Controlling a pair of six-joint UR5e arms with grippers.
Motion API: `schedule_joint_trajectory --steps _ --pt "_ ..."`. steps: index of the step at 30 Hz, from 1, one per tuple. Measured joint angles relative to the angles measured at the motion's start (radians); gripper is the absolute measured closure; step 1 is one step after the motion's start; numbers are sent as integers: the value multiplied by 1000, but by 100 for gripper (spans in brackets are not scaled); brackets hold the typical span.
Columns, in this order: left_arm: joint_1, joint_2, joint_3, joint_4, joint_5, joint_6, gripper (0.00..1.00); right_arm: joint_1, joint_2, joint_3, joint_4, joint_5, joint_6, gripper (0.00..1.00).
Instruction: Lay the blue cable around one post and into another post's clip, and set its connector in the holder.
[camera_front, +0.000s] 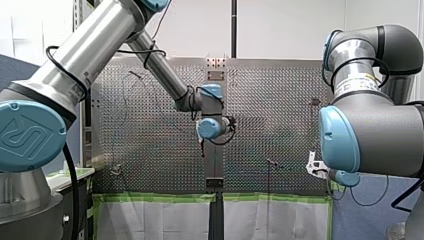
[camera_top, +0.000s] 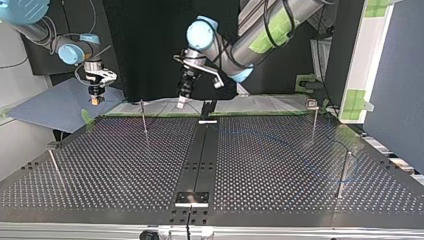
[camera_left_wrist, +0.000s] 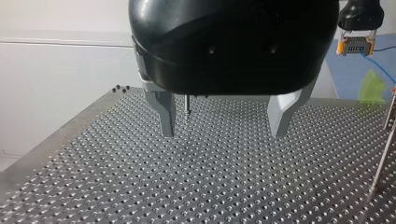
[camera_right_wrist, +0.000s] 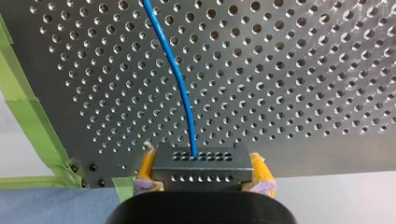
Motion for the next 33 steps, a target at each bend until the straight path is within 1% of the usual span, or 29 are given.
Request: schedule_joint_trajectory --steps 6,10,26,33 --pt "0 55 -55 -9 -33 6 2 1 0 -1 0 0 0 100" --pt "4 87 -87 5 -43 14 2 2 0 -2 -1 0 0 100" --pt "46 216 -216 129 -47 16 2 9 1 -3 -3 0 2 100" --pt "53 263 -263 178 -51 17 2 10 1 -3 -3 0 2 100"
